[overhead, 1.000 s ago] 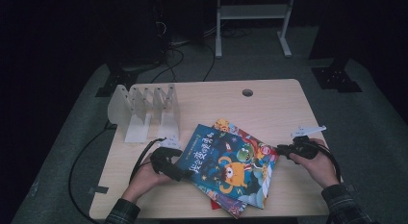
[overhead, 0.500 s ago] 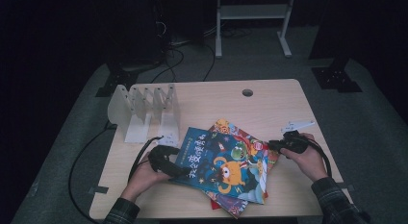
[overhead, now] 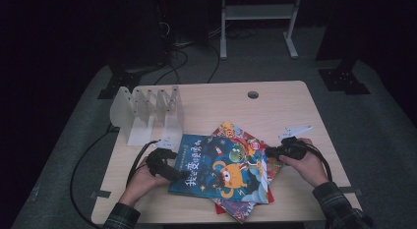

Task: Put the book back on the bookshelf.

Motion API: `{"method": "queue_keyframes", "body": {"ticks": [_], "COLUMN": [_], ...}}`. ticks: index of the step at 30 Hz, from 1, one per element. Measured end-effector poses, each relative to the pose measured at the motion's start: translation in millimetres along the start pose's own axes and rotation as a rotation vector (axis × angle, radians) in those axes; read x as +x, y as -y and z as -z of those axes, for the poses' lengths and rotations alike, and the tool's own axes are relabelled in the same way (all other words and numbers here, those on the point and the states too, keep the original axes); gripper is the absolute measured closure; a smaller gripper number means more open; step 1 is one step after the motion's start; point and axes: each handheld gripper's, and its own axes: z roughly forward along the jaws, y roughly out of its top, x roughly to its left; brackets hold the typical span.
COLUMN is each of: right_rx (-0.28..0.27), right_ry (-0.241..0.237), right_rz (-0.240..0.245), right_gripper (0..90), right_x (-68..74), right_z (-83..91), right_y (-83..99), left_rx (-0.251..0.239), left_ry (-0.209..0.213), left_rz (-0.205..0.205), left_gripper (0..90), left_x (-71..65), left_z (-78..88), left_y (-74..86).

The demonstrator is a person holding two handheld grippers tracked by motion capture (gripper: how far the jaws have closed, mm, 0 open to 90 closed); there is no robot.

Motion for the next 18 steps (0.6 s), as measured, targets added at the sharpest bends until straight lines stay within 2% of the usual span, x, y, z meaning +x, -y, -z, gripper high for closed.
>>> {"method": "queue_keyframes", "body": {"ticks": [6, 16, 18], "right_rx": [0.005, 0.016, 0.014], "right_ry": [-0.072, -0.108, -0.119], "right_rz": [0.035, 0.075, 0.089], "right_gripper": [80.2, 80.6, 80.6], "right_x": [21.6, 36.8, 39.6], "right_z": [5.0, 5.2, 3.8], "right_y": [8.7, 10.6, 9.9], "left_rx": [-0.007, -0.007, -0.013], "left_ry": [-0.007, -0.017, -0.008], "left_rz": [0.018, 0.033, 0.049], "left_gripper": [0.0, 0.0, 0.0], "left_x": [2.2, 7.3, 9.4], "left_z": [6.8, 11.9, 13.5], "left_y": [7.5, 11.3, 14.2]}}
